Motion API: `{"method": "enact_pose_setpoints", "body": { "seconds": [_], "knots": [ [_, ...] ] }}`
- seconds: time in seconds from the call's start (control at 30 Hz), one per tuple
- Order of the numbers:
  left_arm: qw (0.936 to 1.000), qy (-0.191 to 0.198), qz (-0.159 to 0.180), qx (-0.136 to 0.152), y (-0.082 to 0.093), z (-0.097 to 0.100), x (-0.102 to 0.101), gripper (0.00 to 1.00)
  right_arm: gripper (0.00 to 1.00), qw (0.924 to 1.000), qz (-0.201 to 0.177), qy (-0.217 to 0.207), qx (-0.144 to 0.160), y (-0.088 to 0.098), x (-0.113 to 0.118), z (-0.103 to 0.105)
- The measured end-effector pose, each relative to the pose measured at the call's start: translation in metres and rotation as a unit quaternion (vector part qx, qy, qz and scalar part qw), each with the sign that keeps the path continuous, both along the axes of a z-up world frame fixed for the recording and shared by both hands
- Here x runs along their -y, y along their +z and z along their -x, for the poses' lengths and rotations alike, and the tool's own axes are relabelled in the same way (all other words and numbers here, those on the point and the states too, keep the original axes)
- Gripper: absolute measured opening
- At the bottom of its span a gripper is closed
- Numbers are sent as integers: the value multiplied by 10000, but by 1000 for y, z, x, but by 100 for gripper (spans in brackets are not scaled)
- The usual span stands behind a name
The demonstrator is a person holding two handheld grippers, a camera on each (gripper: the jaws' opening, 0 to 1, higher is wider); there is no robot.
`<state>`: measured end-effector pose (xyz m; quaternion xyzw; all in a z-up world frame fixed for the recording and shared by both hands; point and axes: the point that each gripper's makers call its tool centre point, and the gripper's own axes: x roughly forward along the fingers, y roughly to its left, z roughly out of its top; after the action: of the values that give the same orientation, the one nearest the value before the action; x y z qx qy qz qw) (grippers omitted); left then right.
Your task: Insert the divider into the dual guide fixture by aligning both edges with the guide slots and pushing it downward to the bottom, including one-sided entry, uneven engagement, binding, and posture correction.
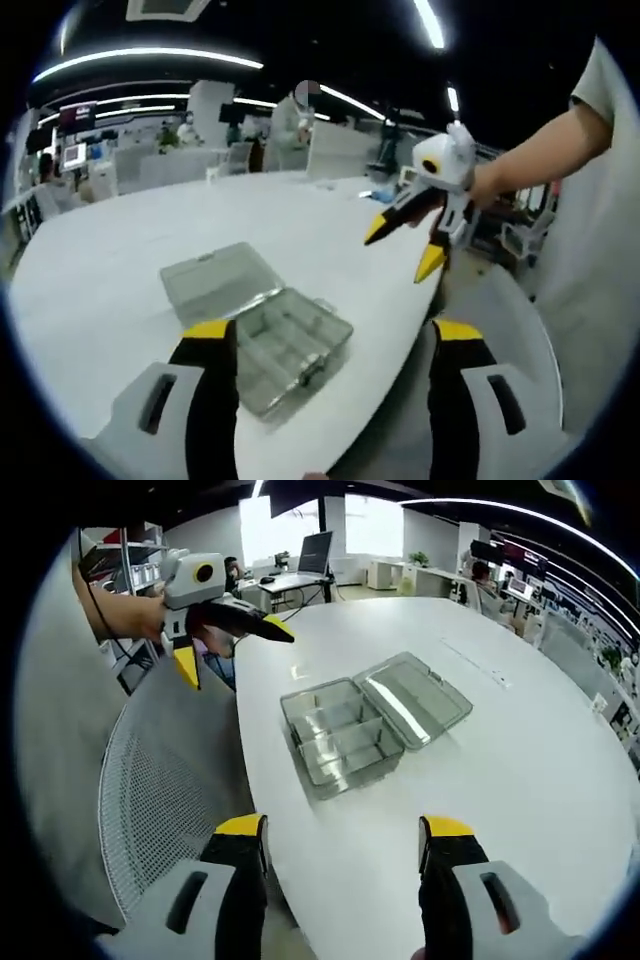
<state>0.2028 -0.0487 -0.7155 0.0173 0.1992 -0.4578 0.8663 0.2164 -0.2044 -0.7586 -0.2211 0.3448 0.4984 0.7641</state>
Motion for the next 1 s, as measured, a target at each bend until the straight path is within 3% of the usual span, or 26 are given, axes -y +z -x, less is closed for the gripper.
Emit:
{"method": "enact_pose_setpoints", "body": {
  "seconds": [0.57,1.0],
  "knots": [
    [9986,-338,-333,230,3,2,6,79,57,9980,617,110,12,-20,39,-24],
    [9984,-452,-302,176,3,0,11,78,55,9946,1004,237,-87,-39,65,-34]
  ]
}}
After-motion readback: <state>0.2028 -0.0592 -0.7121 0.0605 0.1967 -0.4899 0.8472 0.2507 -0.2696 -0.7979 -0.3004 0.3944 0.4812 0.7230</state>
